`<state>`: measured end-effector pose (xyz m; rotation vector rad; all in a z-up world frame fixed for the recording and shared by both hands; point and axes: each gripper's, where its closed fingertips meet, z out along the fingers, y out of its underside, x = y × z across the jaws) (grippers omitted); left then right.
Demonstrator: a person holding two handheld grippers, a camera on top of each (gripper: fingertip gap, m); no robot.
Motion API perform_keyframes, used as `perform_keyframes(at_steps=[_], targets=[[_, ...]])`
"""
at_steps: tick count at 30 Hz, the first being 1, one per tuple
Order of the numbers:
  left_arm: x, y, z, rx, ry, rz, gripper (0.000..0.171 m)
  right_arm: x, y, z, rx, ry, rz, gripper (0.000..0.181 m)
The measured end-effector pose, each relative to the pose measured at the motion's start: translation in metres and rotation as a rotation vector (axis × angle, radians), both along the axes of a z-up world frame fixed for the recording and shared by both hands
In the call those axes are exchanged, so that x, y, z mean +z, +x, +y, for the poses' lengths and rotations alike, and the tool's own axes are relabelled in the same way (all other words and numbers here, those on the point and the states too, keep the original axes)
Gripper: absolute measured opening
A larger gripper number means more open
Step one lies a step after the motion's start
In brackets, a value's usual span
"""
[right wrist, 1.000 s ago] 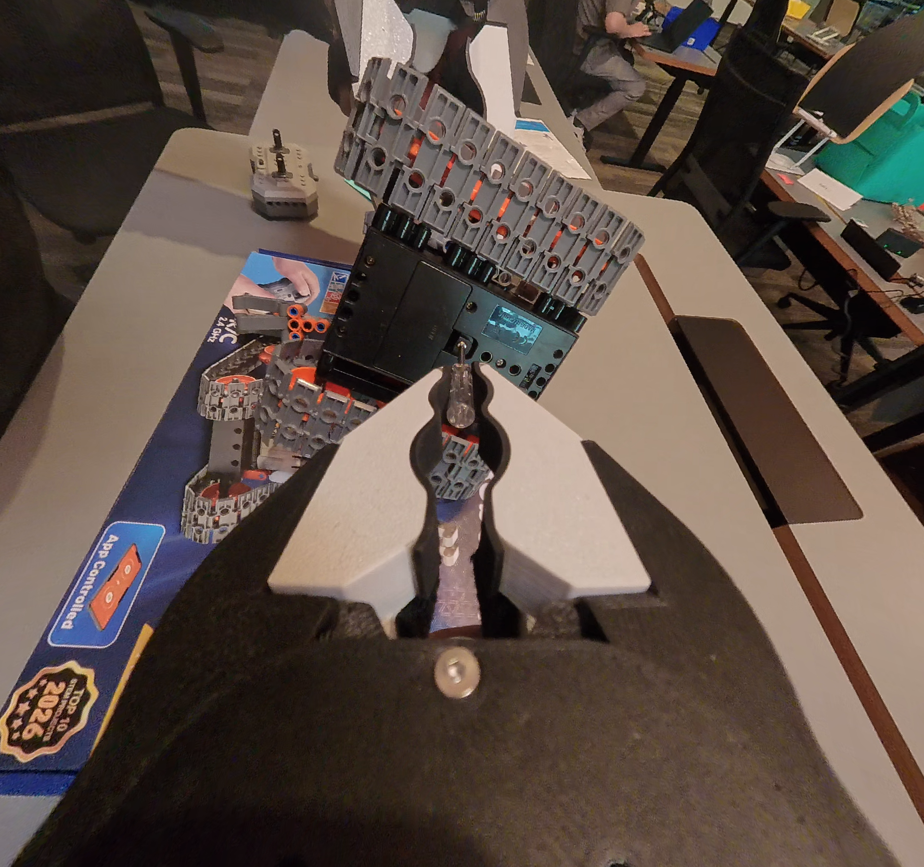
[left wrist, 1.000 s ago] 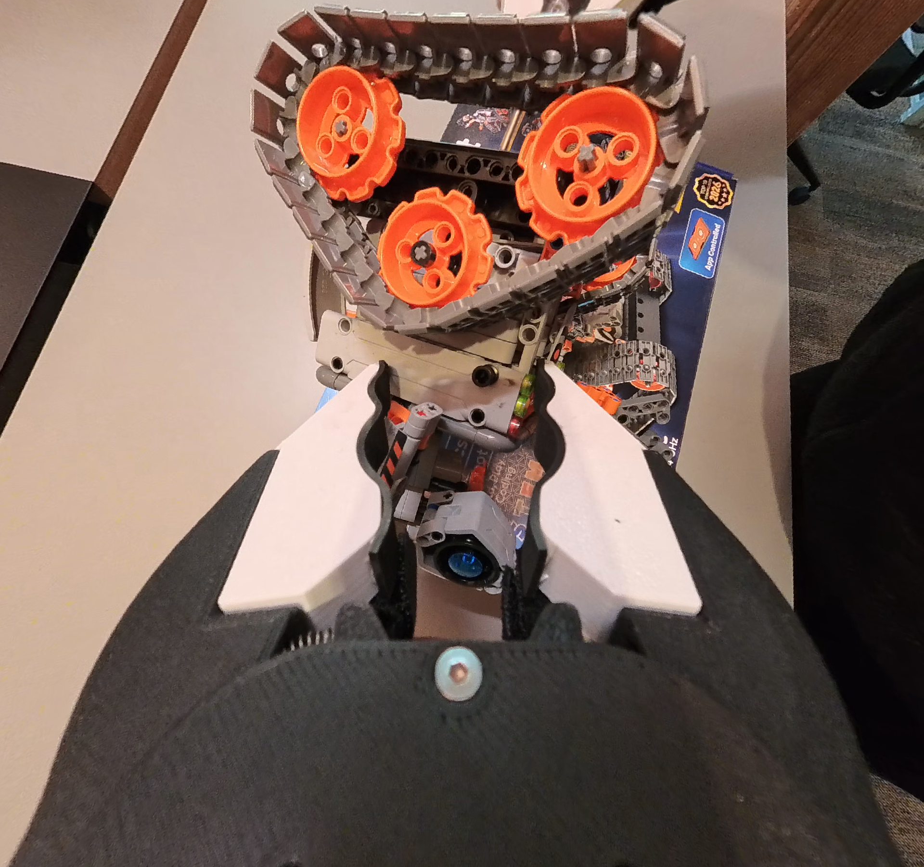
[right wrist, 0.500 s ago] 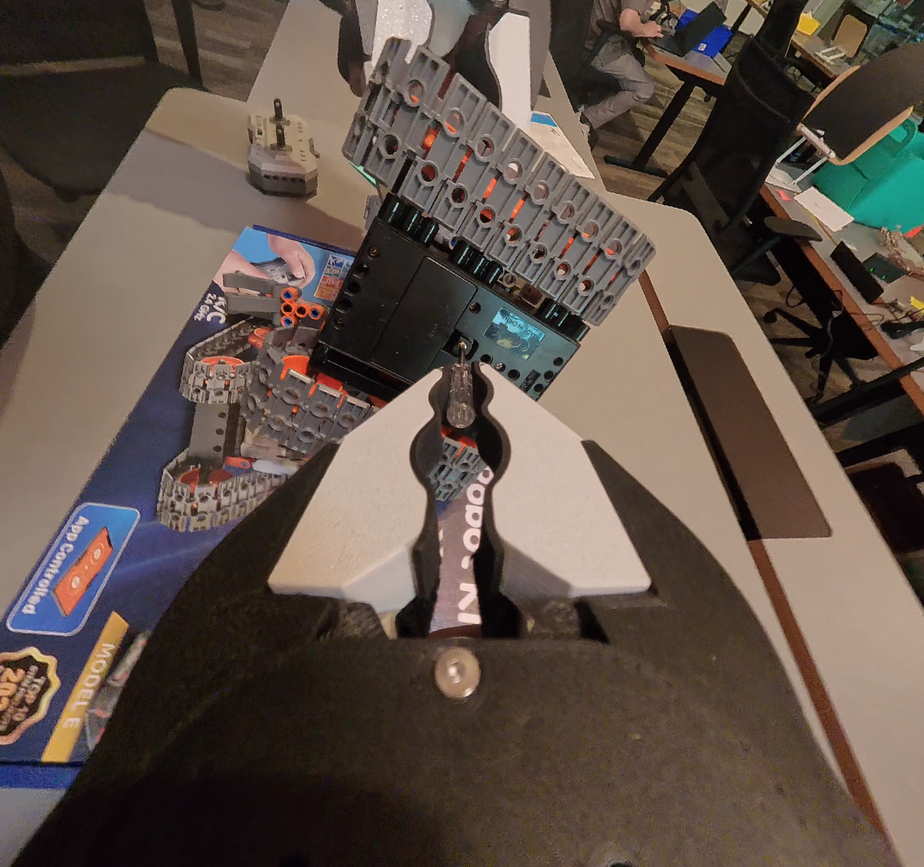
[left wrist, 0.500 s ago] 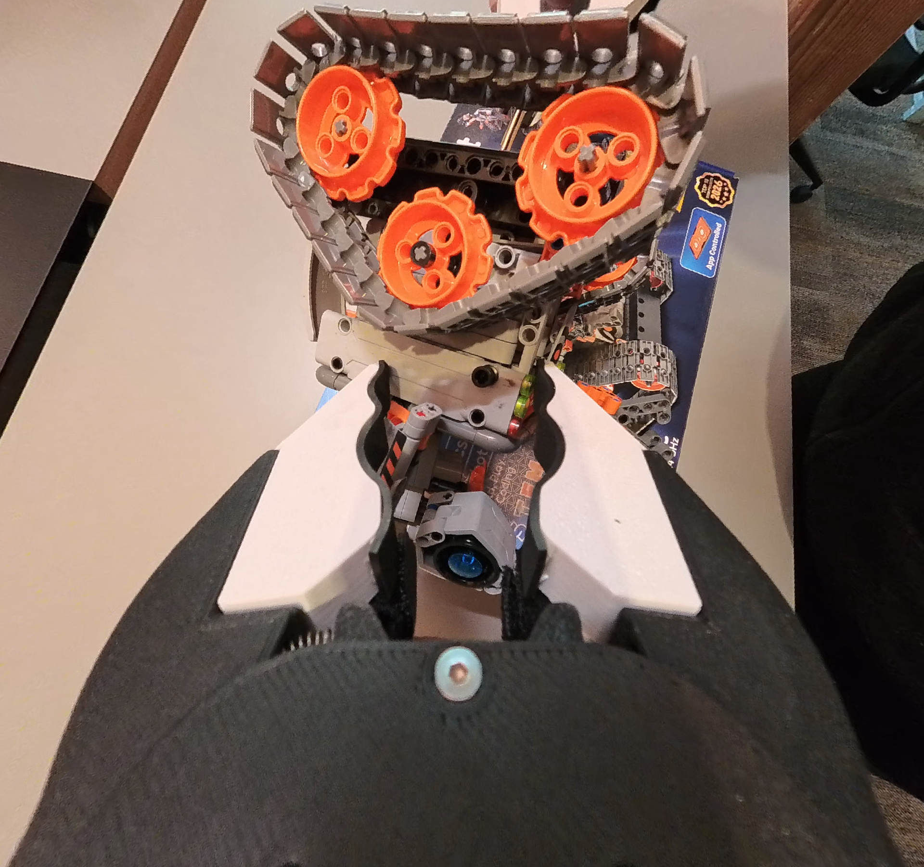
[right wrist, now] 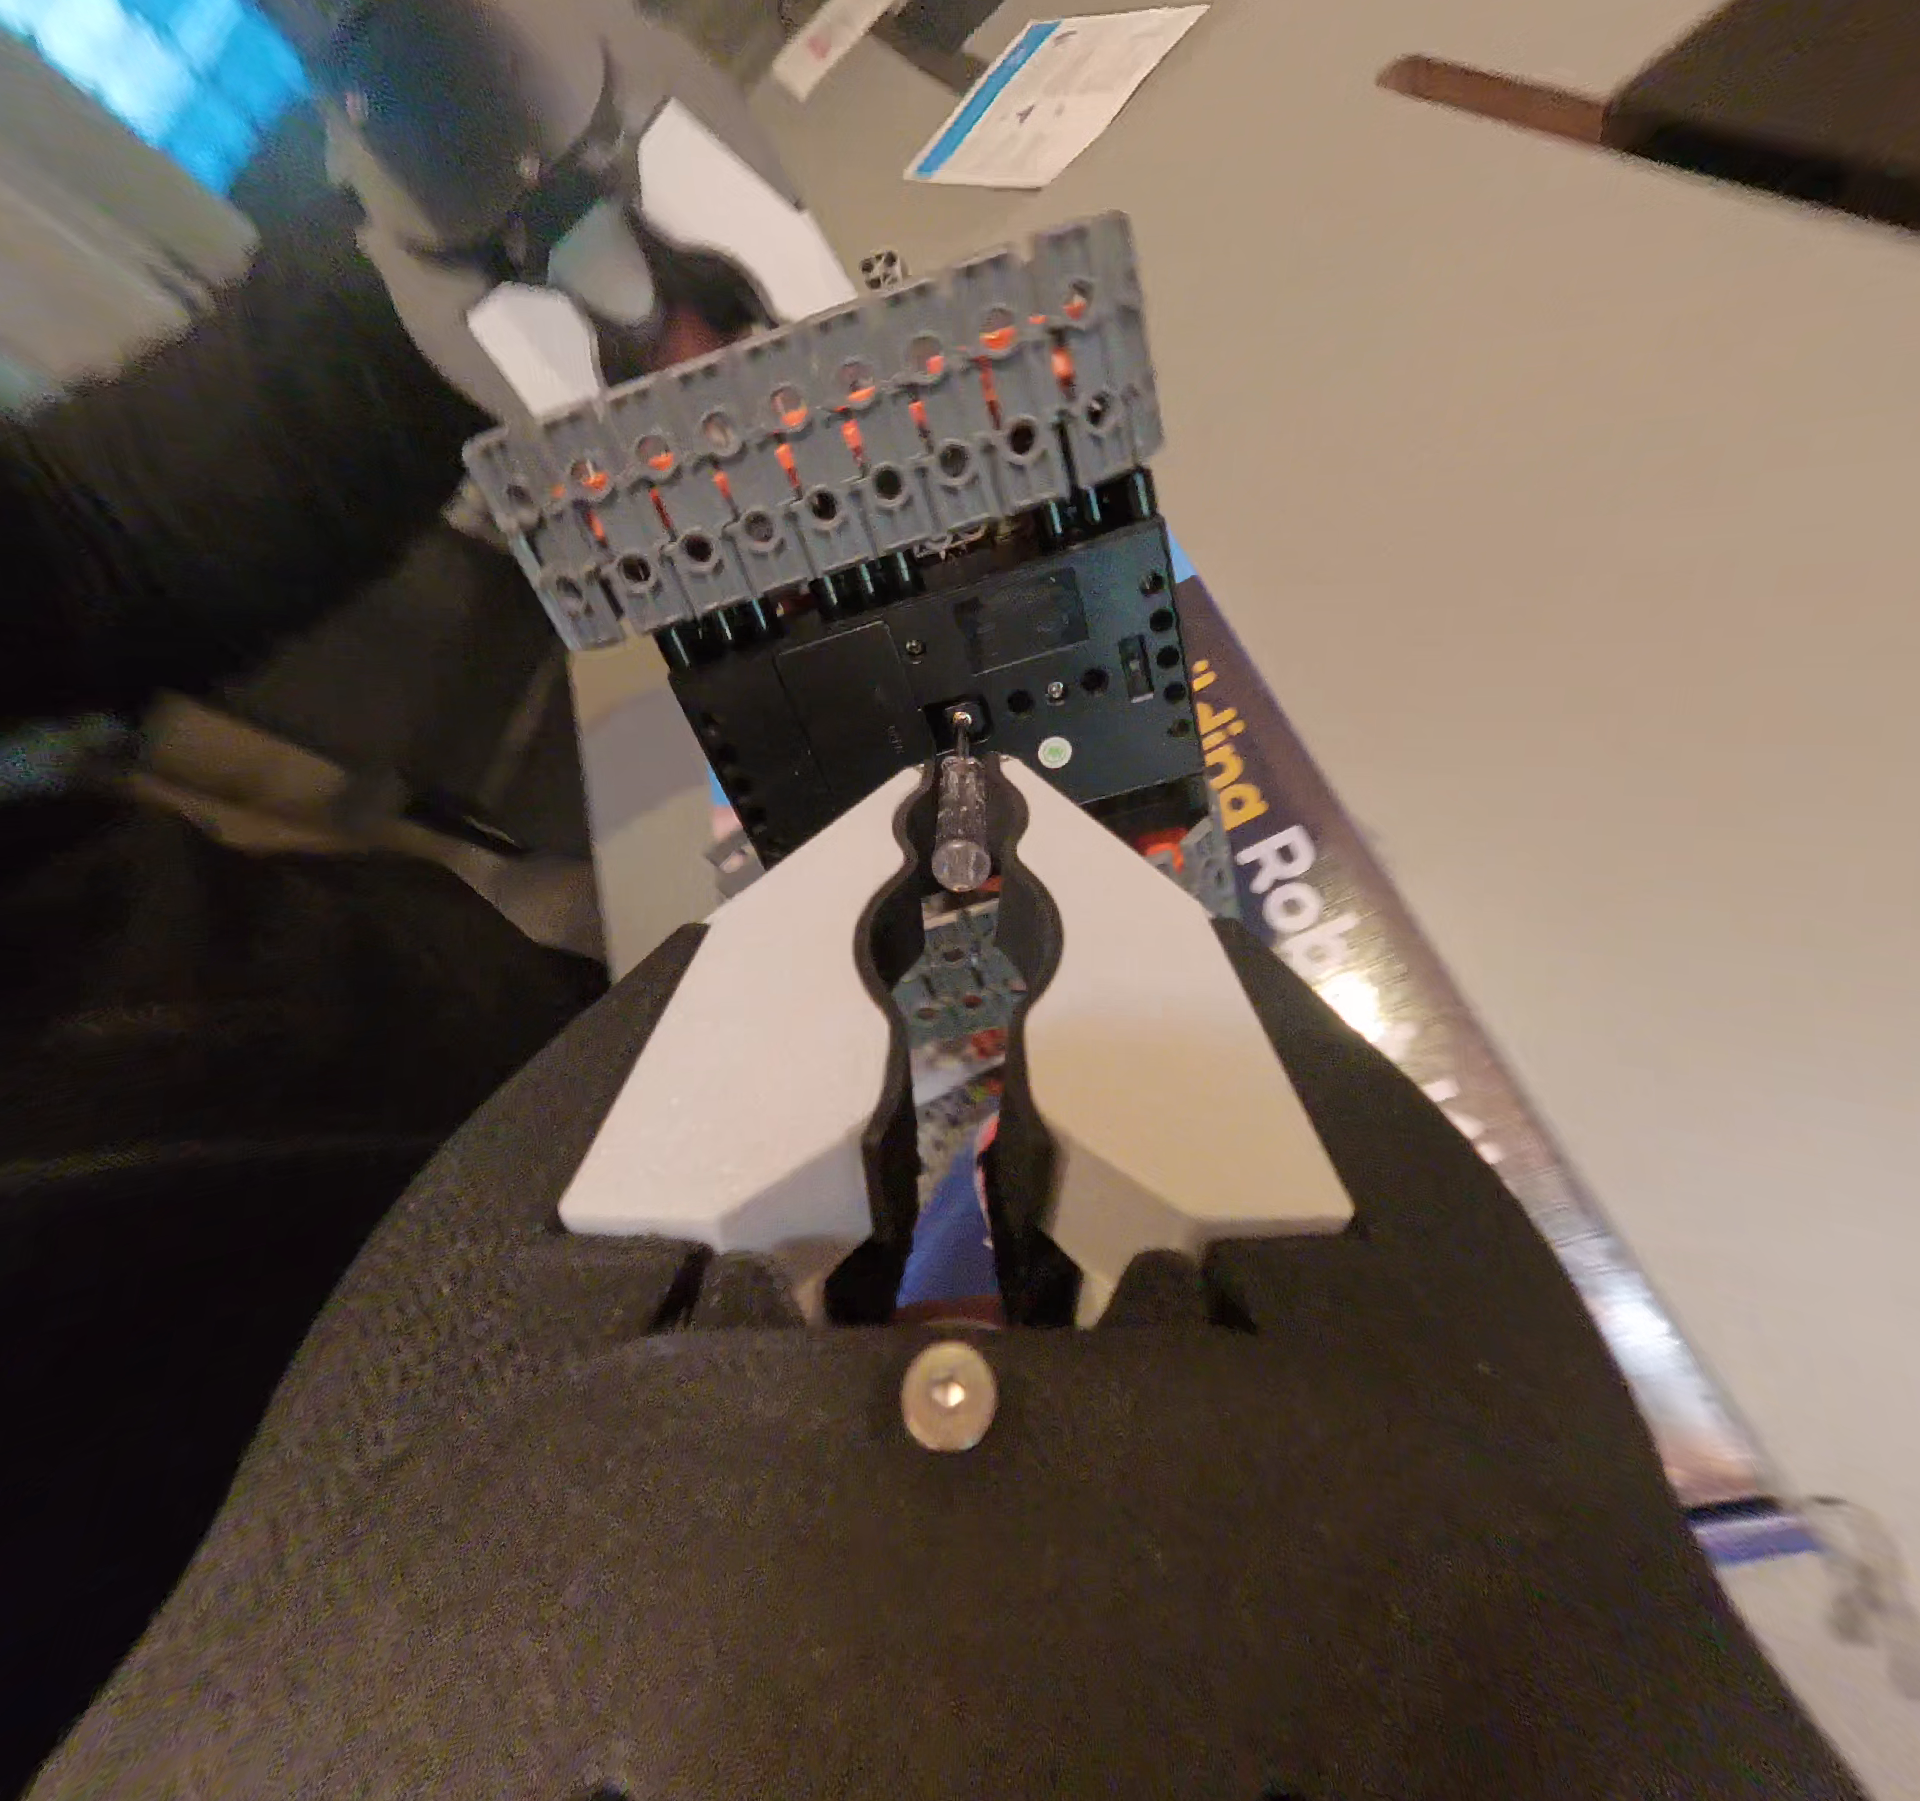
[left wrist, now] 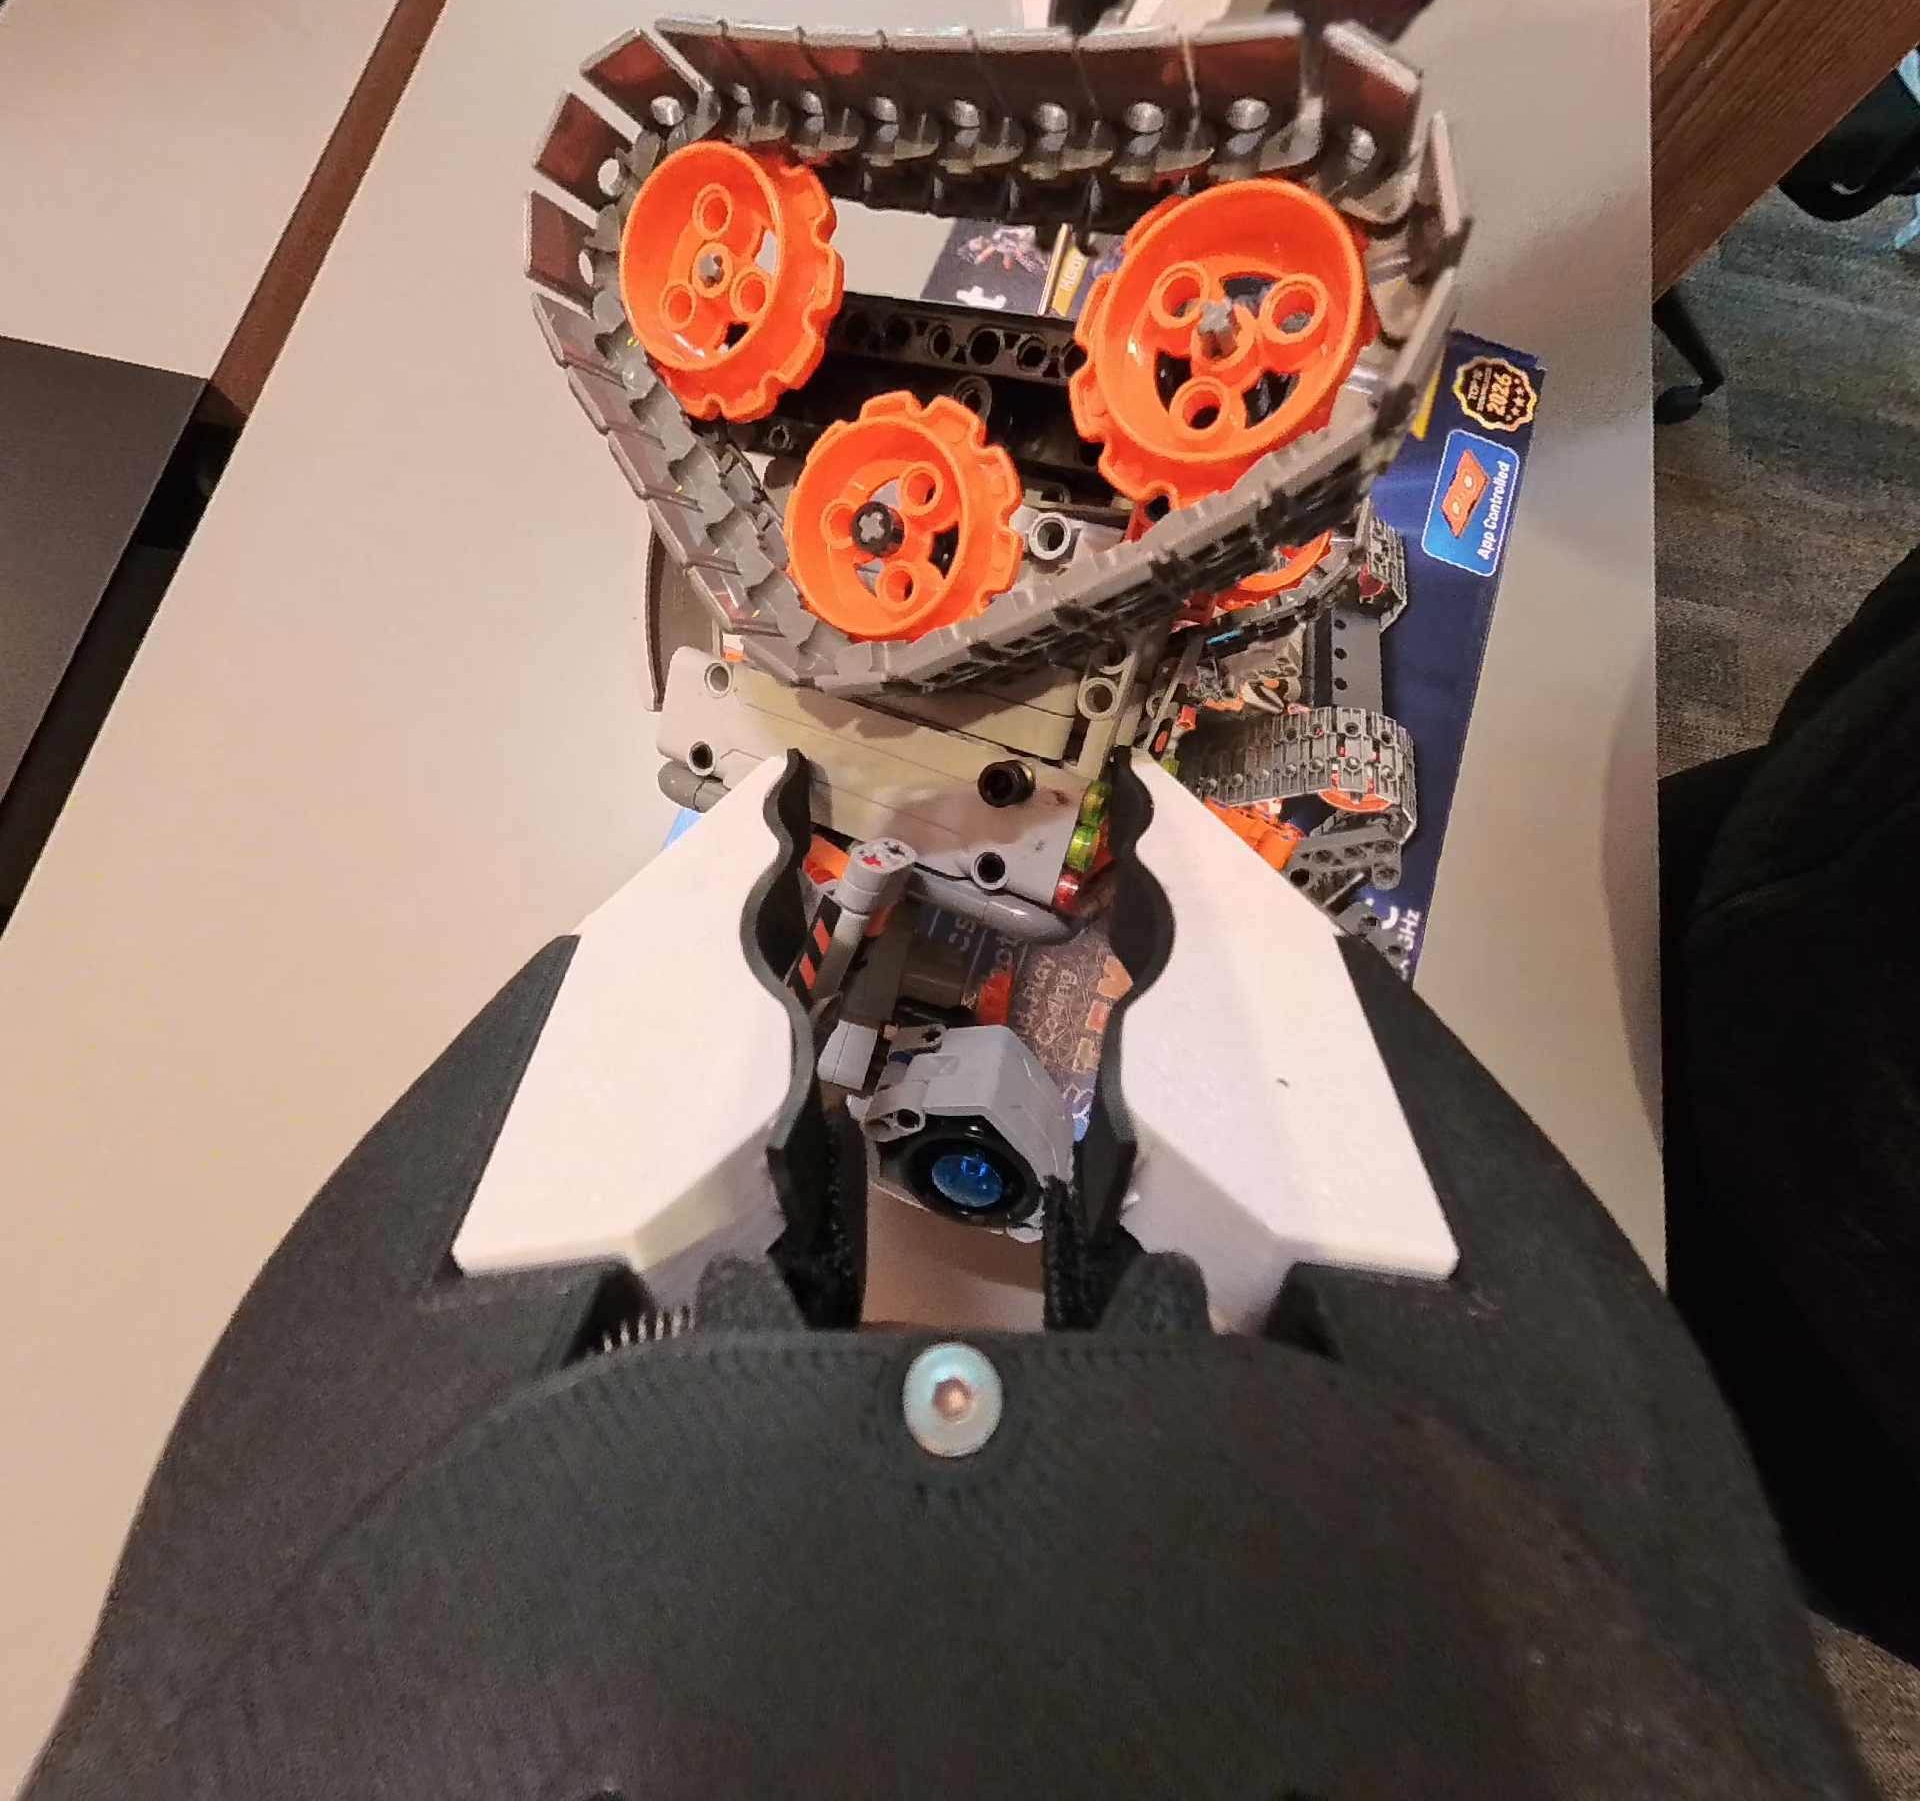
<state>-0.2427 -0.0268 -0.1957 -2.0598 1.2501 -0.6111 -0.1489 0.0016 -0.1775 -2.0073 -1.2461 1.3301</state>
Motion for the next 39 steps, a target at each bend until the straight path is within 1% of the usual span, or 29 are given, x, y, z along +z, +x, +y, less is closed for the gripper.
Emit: perform_keyframes(at_steps=[3, 5, 7, 10, 12, 13, 14, 16, 17, 19, 22, 26, 32, 39], targets=[[0.000, -0.001, 0.000, -0.004, 0.003, 0.007, 0.055, -0.001, -0.001, -0.004, -0.124, -0.246, 0.069, 0.004], [0.000, -0.002, -0.001, -0.012, 0.003, 0.008, 0.056, -0.002, -0.001, -0.009, -0.163, -0.335, 0.113, 0.004], [0.000, -0.001, -0.002, -0.013, 0.002, -0.001, 0.056, -0.003, 0.003, -0.010, -0.194, -0.364, 0.142, 0.004], [0.001, -0.001, 0.000, -0.011, 0.003, -0.005, 0.056, 0.001, 0.016, -0.001, -0.236, -0.342, 0.193, 0.004], [0.001, 0.000, 0.000, -0.015, 0.003, -0.004, 0.056, 0.010, 0.020, -0.001, -0.202, -0.173, 0.239, 0.004], [0.001, -0.001, 0.000, -0.016, 0.002, -0.003, 0.056, 0.011, 0.021, -0.002, -0.173, -0.077, 0.226, 0.004], [0.000, 0.000, 0.000, -0.017, 0.001, -0.001, 0.056, 0.010, 0.020, -0.005, -0.124, 0.049, 0.194, 0.004], [0.001, 0.000, 0.001, -0.020, 0.001, 0.002, 0.056, 0.009, 0.016, -0.009, 0.003, 0.402, 0.143, 0.004], [0.001, 0.000, 0.001, -0.020, 0.000, 0.002, 0.056, 0.005, 0.014, -0.011, 0.064, 0.520, 0.110, 0.004], [0.001, 0.001, 0.002, -0.020, 0.000, 0.006, 0.056, 0.007, 0.009, -0.016, 0.148, 0.655, 0.120, 0.004], [0.000, 0.002, 0.002, -0.020, 0.001, 0.011, 0.056, 0.011, 0.005, -0.014, 0.199, 0.737, 0.135, 0.004], [0.000, 0.002, 0.003, -0.019, 0.001, 0.011, 0.056, 0.008, 0.004, -0.010, 0.267, 0.827, 0.103, 0.004], [0.000, 0.003, 0.004, -0.017, 0.003, 0.010, 0.056, 0.003, 0.005, -0.009, 0.334, 0.882, 0.081, 0.004], [0.000, 0.003, 0.004, -0.017, 0.003, 0.011, 0.056, 0.000, 0.003, -0.009, 0.347, 0.899, 0.077, 0.004]])
